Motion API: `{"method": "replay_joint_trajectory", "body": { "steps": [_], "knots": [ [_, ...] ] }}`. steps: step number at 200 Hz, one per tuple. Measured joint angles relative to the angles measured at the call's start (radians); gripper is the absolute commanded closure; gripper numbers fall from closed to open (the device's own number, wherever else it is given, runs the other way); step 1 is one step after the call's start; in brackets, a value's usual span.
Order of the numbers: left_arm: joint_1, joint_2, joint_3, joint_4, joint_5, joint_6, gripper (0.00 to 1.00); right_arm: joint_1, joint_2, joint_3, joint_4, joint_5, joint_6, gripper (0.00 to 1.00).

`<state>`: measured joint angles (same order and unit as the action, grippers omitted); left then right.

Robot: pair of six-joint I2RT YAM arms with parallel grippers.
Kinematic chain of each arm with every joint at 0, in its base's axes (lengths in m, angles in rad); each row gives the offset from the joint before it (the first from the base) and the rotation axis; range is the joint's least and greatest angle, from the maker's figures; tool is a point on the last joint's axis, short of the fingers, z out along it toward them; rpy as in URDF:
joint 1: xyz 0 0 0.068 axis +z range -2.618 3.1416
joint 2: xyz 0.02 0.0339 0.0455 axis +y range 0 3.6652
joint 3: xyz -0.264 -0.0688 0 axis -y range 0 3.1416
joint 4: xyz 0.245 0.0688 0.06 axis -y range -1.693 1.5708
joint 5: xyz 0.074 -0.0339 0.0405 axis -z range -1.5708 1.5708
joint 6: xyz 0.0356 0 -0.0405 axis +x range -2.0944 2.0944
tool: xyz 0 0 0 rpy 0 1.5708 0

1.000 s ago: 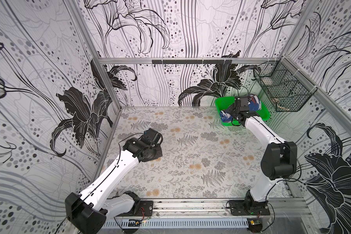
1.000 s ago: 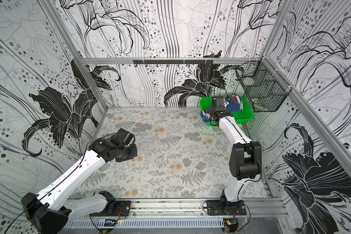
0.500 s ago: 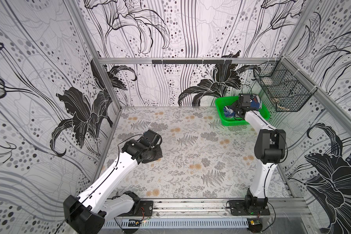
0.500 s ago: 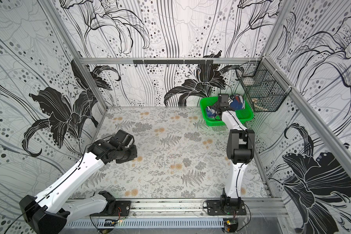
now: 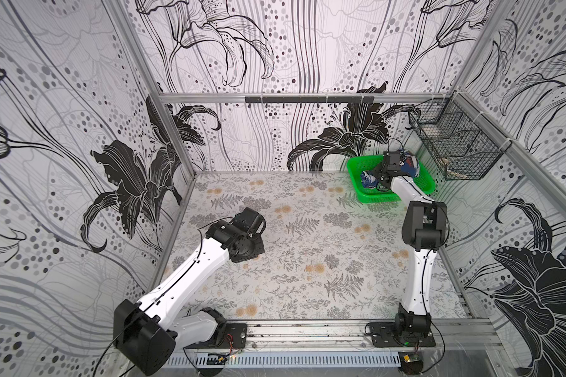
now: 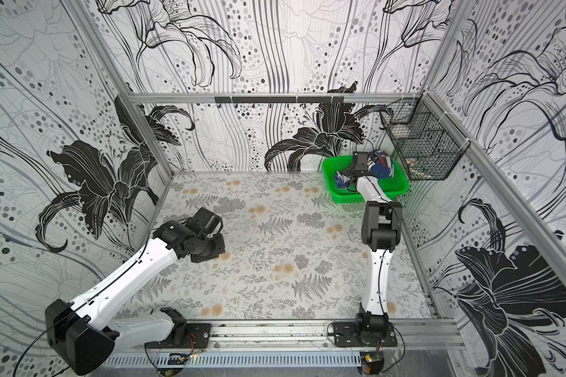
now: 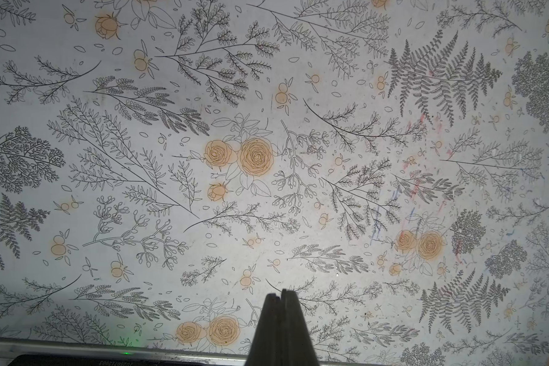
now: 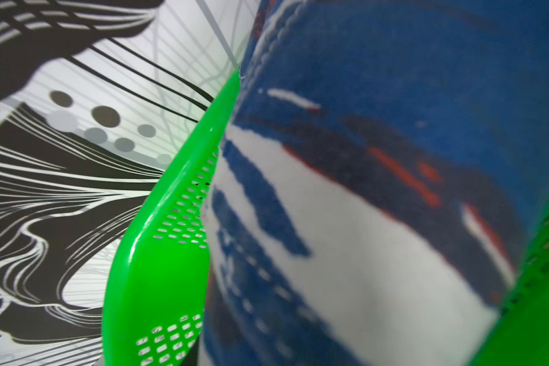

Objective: Roll up the long pants
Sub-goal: Place the long pant in the bin.

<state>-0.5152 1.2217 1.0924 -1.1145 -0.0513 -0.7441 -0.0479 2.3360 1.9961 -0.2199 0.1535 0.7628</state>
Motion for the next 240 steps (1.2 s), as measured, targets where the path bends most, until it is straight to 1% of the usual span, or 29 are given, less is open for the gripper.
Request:
{"method": "replay_joint_trajectory", "body": {
  "steps": [33, 51, 59, 70, 88, 94, 100, 103, 106, 109, 112, 116, 119, 124, 132, 137, 140, 143, 145, 149, 151, 191, 216, 240],
  "knots": [
    [0.0, 0.011, 0.0, 0.01, 0.0, 0.0, 1.0, -0.001, 0.035, 0.047, -0.037, 0.0, 0.0, 1.0],
    [0.0, 0.011, 0.0, 0.018, 0.001, 0.0, 1.0, -0.002, 0.067, 0.117, -0.114, 0.002, 0.004, 0.99],
    [0.0, 0.011, 0.0, 0.022, 0.0, 0.0, 1.0, -0.001, 0.09, 0.168, -0.156, 0.005, 0.008, 0.97],
    [0.0, 0.011, -0.001, 0.024, 0.0, 0.0, 1.0, -0.001, 0.114, 0.22, -0.195, 0.007, 0.009, 0.91],
    [0.0, 0.011, -0.002, 0.028, 0.0, 0.0, 1.0, -0.002, 0.122, 0.238, -0.237, 0.009, 0.015, 0.87],
    [0.0, 0.011, -0.005, 0.03, 0.0, 0.0, 1.0, -0.002, 0.122, 0.238, -0.245, 0.012, 0.016, 0.83],
    [0.0, 0.011, -0.007, 0.031, 0.001, -0.001, 1.0, -0.002, 0.122, 0.238, -0.253, 0.014, 0.017, 0.74],
    [0.0, 0.011, -0.008, 0.031, 0.001, -0.001, 1.0, -0.002, 0.122, 0.238, -0.257, 0.015, 0.018, 0.72],
    [0.0, 0.011, -0.01, 0.031, 0.001, -0.001, 1.0, -0.002, 0.122, 0.238, -0.261, 0.015, 0.019, 0.66],
    [0.0, 0.011, -0.011, 0.031, 0.0, -0.002, 1.0, -0.002, 0.122, 0.238, -0.265, 0.016, 0.02, 0.64],
    [0.0, 0.011, -0.013, 0.031, 0.001, -0.002, 1.0, -0.002, 0.122, 0.238, -0.268, 0.016, 0.023, 0.57],
    [0.0, 0.011, -0.014, 0.031, 0.0, -0.002, 1.0, -0.002, 0.122, 0.238, -0.271, 0.017, 0.023, 0.54],
    [0.0, 0.011, -0.016, 0.031, 0.001, -0.002, 1.0, -0.002, 0.122, 0.238, -0.274, 0.018, 0.025, 0.47],
    [0.0, 0.011, -0.018, 0.031, 0.001, -0.002, 1.0, -0.002, 0.122, 0.238, -0.275, 0.018, 0.027, 0.44],
    [0.0, 0.01, -0.02, 0.032, 0.001, -0.003, 1.0, -0.002, 0.122, 0.236, -0.275, 0.019, 0.026, 0.3],
    [0.0, 0.01, -0.022, 0.034, 0.001, -0.003, 1.0, -0.002, 0.122, 0.231, -0.273, 0.018, 0.022, 0.27],
    [0.0, 0.009, -0.023, 0.034, 0.001, -0.003, 1.0, -0.002, 0.122, 0.228, -0.273, 0.018, 0.031, 0.19],
    [0.0, 0.008, -0.023, 0.034, 0.001, -0.003, 1.0, -0.002, 0.122, 0.223, -0.271, 0.017, 0.02, 0.18],
    [0.0, 0.008, -0.024, 0.034, 0.001, -0.003, 1.0, -0.002, 0.122, 0.222, -0.271, 0.016, 0.02, 0.14],
    [0.0, 0.007, -0.024, 0.035, 0.0, -0.003, 1.0, -0.002, 0.121, 0.216, -0.27, 0.015, 0.024, 0.02],
    [0.0, 0.007, -0.025, 0.035, 0.001, -0.003, 1.0, -0.002, 0.121, 0.212, -0.27, 0.014, 0.017, 0.0],
    [0.0, -0.019, -0.037, 0.044, 0.003, -0.011, 1.0, -0.002, 0.09, 0.13, -0.251, 0.008, -0.01, 0.0],
    [0.0, -0.052, -0.049, 0.049, 0.003, -0.014, 1.0, -0.002, 0.011, 0.064, -0.247, -0.002, -0.048, 0.0],
    [0.0, -0.057, -0.049, 0.058, 0.003, -0.014, 1.0, -0.002, -0.098, 0.021, -0.25, -0.013, -0.083, 0.0]
  ]
}}
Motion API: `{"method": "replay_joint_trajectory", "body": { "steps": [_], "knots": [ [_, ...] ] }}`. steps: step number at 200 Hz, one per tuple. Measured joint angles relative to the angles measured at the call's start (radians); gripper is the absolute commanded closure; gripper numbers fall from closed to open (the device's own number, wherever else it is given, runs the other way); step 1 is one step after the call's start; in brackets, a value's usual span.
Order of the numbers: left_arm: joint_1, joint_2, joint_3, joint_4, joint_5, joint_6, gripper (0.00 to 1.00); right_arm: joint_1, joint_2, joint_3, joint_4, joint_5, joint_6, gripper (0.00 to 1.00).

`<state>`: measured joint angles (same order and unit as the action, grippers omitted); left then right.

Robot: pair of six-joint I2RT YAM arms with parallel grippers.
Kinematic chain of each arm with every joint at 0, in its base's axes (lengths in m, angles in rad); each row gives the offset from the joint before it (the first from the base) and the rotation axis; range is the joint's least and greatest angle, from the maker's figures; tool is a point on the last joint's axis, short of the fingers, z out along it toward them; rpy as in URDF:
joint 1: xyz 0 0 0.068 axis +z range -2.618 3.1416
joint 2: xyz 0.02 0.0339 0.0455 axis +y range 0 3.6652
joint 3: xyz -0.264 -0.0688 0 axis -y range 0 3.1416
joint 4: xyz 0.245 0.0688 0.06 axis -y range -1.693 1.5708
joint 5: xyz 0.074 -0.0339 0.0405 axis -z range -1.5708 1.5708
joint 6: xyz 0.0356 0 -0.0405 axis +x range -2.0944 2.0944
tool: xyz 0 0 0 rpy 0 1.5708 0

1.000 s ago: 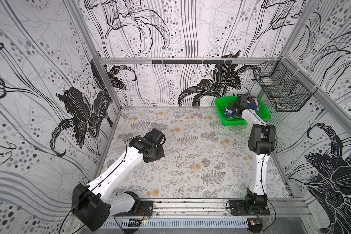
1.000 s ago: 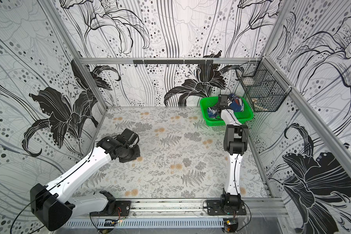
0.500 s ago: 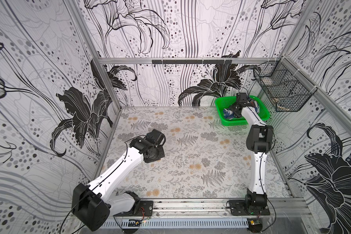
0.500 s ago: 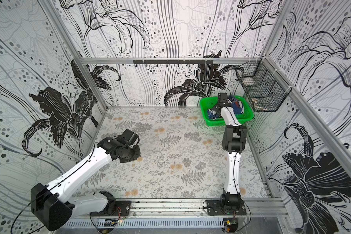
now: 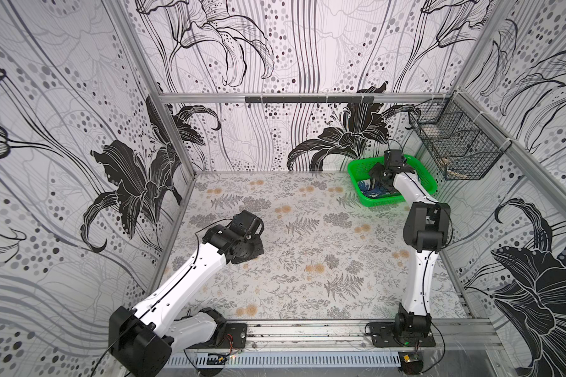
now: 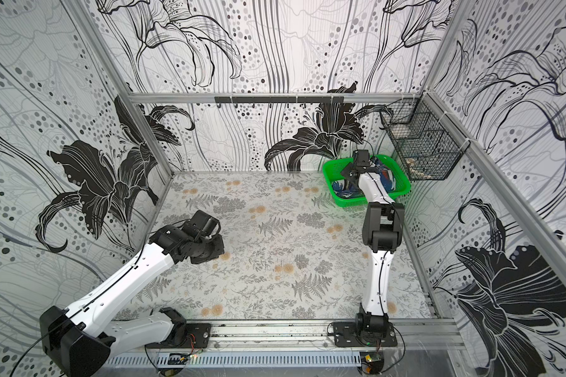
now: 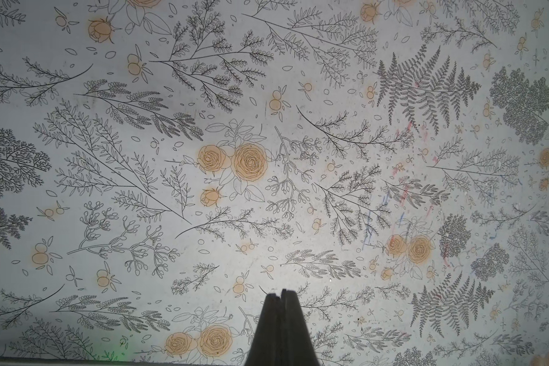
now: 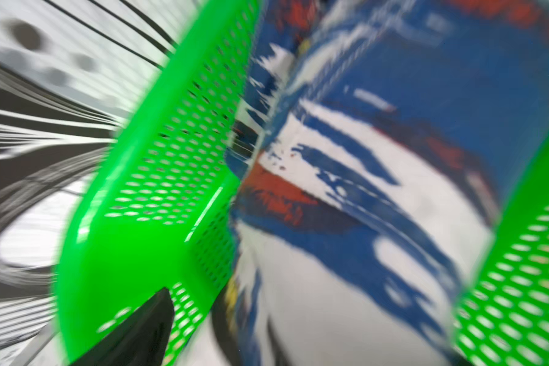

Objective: Roll up the long pants
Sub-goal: Place the long pant in the bin.

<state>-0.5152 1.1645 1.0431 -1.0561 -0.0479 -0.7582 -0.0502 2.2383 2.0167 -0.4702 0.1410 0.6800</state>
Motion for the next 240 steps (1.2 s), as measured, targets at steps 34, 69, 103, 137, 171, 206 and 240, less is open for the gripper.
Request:
{"method": "replay_joint_trajectory", "body": {
  "steps": [34, 69, 103, 137, 171, 206, 240],
  "knots": [
    [0.0, 0.001, 0.01, 0.013, 0.0, 0.001, 1.0, 0.0, -0.182, -0.011, -0.019, -0.013, -0.027, 0.0],
    [0.0, -0.008, 0.021, 0.034, 0.002, 0.007, 0.95, 0.001, -0.465, -0.197, -0.006, -0.032, -0.038, 0.0],
    [0.0, -0.066, 0.023, 0.072, 0.015, 0.023, 0.0, 0.022, -0.783, -0.496, 0.011, -0.048, -0.064, 0.0],
    [0.002, -0.064, 0.085, 0.08, -0.007, 0.037, 0.0, 0.063, -1.04, -0.71, 0.013, -0.098, -0.126, 0.0],
    [0.039, 0.017, 0.193, 0.067, -0.053, 0.045, 0.01, 0.064, -1.204, -0.906, 0.025, -0.138, -0.18, 0.0],
    [0.082, 0.05, 0.212, 0.052, -0.198, 0.044, 0.01, 0.067, -1.338, -1.197, 0.135, -0.101, -0.258, 0.0],
    [0.091, -0.039, 0.063, 0.232, -0.313, 0.202, 0.0, 0.067, -1.352, -1.421, 0.29, -0.028, -0.395, 0.0]
  ]
}}
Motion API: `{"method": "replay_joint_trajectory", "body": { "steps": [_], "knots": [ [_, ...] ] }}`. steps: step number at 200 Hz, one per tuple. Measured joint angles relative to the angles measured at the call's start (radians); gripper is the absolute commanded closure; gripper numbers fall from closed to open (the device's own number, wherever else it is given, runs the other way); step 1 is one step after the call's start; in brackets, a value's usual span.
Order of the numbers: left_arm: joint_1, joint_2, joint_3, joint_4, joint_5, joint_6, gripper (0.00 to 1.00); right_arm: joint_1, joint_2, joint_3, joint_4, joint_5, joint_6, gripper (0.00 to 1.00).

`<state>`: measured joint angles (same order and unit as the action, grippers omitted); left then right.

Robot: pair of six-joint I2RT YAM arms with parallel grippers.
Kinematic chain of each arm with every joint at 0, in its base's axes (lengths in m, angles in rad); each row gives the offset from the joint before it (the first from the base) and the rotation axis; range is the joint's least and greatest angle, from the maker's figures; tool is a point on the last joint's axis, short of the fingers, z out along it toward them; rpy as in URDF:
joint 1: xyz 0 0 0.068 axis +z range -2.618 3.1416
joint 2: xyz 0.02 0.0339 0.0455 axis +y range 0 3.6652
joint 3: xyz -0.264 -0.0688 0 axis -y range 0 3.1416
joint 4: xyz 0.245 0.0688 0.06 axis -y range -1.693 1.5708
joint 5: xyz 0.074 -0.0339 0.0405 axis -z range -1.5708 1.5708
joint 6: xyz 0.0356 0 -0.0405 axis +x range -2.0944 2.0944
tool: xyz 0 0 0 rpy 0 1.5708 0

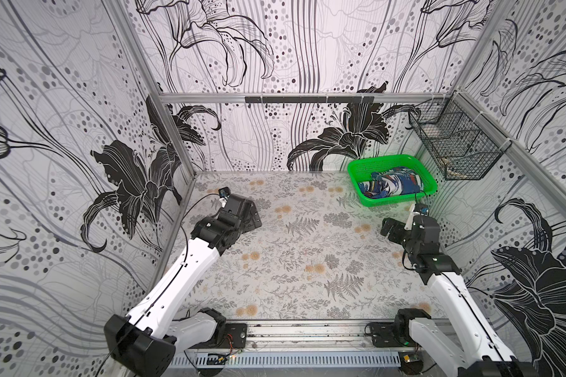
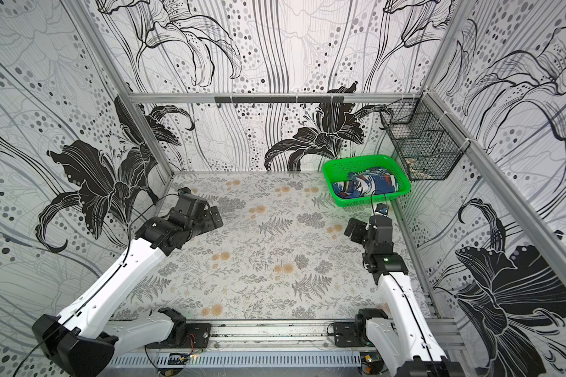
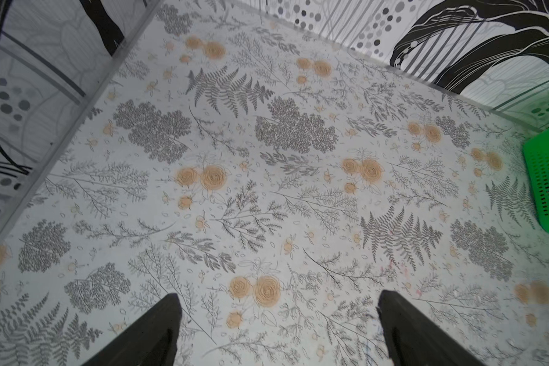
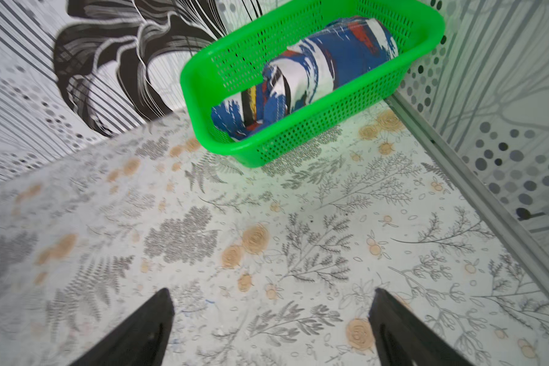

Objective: Roll up the long pants
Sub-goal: Reset both arms

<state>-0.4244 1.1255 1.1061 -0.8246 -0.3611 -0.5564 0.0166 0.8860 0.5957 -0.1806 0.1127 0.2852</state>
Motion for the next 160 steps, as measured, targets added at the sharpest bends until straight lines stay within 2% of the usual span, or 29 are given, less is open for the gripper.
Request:
{"method": "replay_joint_trajectory", "body": {
  "steps": [51, 77, 105, 134, 160],
  "knots": [
    [0.0, -0.258, -0.539, 0.593, -0.127, 0.349, 0.01, 0.0, 0.164, -0.214, 0.346, 0.113, -0.066, 0.0],
    [0.026, -0.289, -0.759, 0.91, -0.206, 0.473, 0.0, 0.0, 0.29, -0.265, 0.515, 0.163, -0.082, 0.0],
    [0.103, -0.159, -0.838, 1.171, -0.232, 0.534, 0.01, 0.0, 0.395, -0.265, 0.691, 0.172, -0.128, 0.0],
    [0.152, 0.055, -0.876, 1.481, -0.233, 0.562, 0.01, 0.0, 0.484, -0.265, 0.856, 0.167, -0.171, 0.0],
    [0.173, 0.249, -0.883, 1.705, -0.217, 0.603, 0.0, 0.0, 0.518, -0.265, 0.931, 0.132, -0.2, 0.0]
  ]
}}
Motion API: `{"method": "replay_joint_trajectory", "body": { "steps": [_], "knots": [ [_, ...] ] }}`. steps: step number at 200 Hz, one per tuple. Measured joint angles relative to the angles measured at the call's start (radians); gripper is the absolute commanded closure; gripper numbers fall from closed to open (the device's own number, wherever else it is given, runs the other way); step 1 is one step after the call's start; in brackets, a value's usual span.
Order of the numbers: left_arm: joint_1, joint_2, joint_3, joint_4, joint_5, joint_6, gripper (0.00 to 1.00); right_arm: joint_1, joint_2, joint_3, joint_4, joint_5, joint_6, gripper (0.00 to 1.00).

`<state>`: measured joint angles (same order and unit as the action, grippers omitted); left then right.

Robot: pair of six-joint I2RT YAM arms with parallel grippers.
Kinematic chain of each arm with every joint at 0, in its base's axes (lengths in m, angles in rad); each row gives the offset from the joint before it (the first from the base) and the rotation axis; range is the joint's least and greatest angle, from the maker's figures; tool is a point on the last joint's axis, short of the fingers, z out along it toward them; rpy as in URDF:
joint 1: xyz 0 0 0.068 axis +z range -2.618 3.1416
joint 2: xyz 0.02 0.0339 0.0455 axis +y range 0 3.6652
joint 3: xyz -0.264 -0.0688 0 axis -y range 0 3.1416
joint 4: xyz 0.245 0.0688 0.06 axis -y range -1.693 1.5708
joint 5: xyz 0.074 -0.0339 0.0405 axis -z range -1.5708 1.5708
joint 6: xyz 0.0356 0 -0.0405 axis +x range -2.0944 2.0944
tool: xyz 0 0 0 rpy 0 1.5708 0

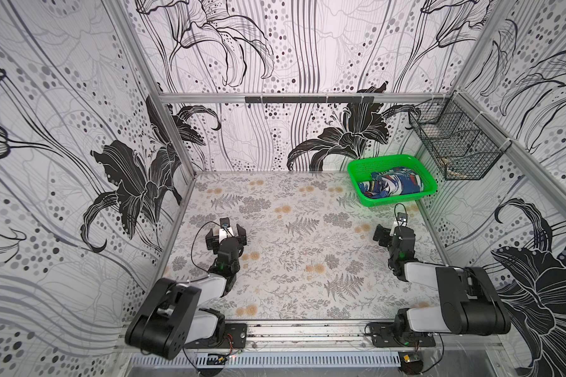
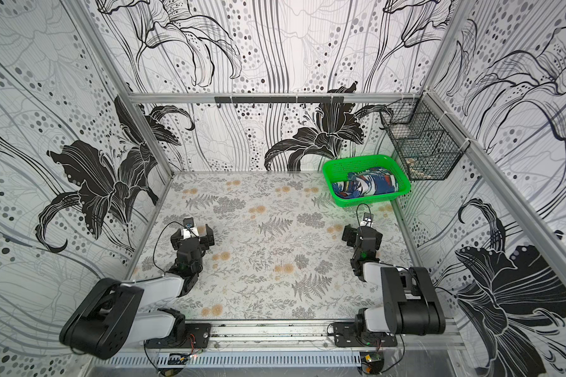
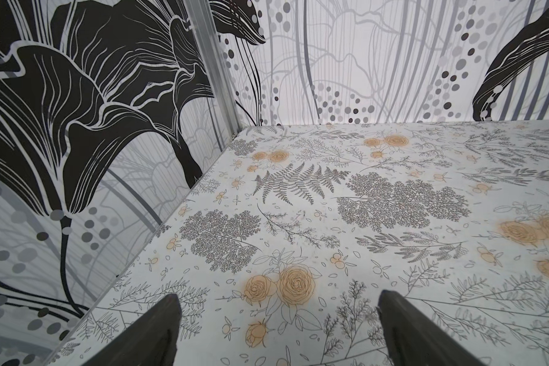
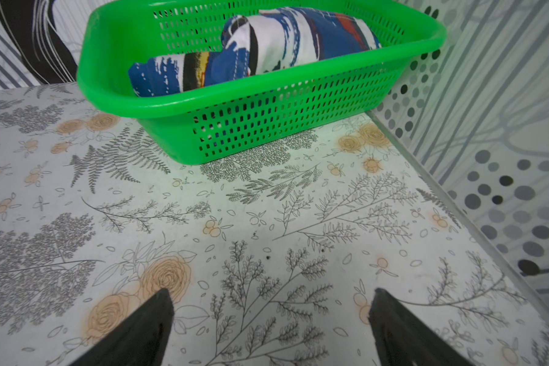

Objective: Roll up the long pants
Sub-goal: Reset both arms

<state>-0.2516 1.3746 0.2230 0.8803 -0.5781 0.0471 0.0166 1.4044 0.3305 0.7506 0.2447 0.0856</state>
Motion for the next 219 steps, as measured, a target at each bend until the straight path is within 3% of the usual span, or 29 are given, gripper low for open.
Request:
{"method": "replay_joint_trajectory", "body": {
  "steps": [46, 83, 152, 219],
  "knots": [
    [0.05, 0.143, 0.0, 0.221, 0.039, 0.03, 0.01, 0.003, 0.089, -0.031, 0.153, -0.07, -0.04, 0.0],
    [0.142, 0.113, 0.034, 0.185, 0.134, -0.013, 0.0, 0.003, 0.089, -0.029, 0.156, -0.096, -0.054, 0.0],
    [0.316, 0.151, 0.102, 0.061, 0.463, -0.084, 0.01, 0.006, 0.089, -0.021, 0.156, -0.119, -0.071, 0.0],
    [0.332, 0.151, 0.127, 0.019, 0.548, -0.109, 0.0, 0.016, 0.089, -0.002, 0.142, -0.122, -0.076, 0.0]
  ]
}}
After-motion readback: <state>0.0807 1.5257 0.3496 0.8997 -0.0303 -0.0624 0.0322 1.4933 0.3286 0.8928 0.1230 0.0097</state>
